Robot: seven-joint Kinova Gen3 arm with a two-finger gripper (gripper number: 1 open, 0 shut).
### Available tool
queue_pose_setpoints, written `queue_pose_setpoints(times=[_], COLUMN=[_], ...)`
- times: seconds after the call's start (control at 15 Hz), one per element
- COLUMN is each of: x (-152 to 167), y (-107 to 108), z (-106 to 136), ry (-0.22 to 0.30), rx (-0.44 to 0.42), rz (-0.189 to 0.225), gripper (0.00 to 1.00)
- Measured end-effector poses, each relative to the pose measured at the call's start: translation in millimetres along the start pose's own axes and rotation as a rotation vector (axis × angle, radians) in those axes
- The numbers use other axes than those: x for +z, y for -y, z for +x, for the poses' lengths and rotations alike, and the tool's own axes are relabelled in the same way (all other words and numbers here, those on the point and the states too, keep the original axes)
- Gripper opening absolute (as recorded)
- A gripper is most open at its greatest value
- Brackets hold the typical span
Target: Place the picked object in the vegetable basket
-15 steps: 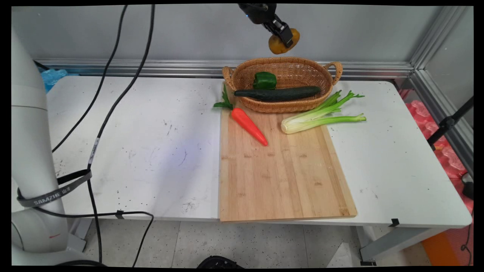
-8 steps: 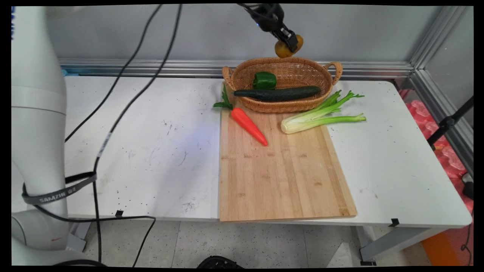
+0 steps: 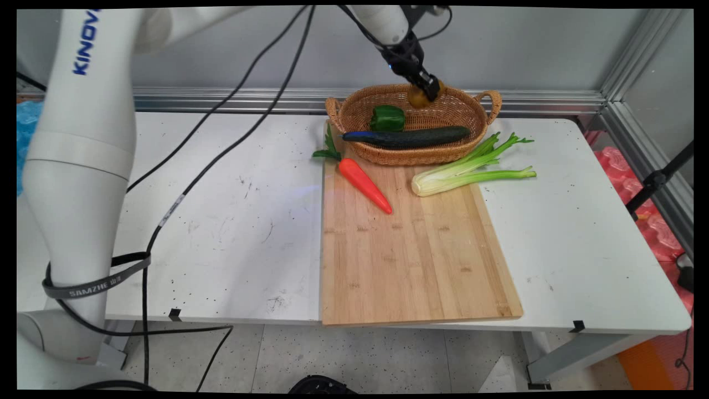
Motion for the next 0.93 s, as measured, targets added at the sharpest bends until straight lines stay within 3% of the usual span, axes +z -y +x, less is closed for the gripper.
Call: queue_pose_setpoints(times=[0.67,0.73,0.93], x=[54,55,55], y=[5,5,4], z=[-11,-12,-12], ry=[0.043,0.042,0.034], rx=[-0.073,-0.074,-0.068], rz=[-0.015,-0.017,-0.020], gripper=[0.00,1.00,1.00])
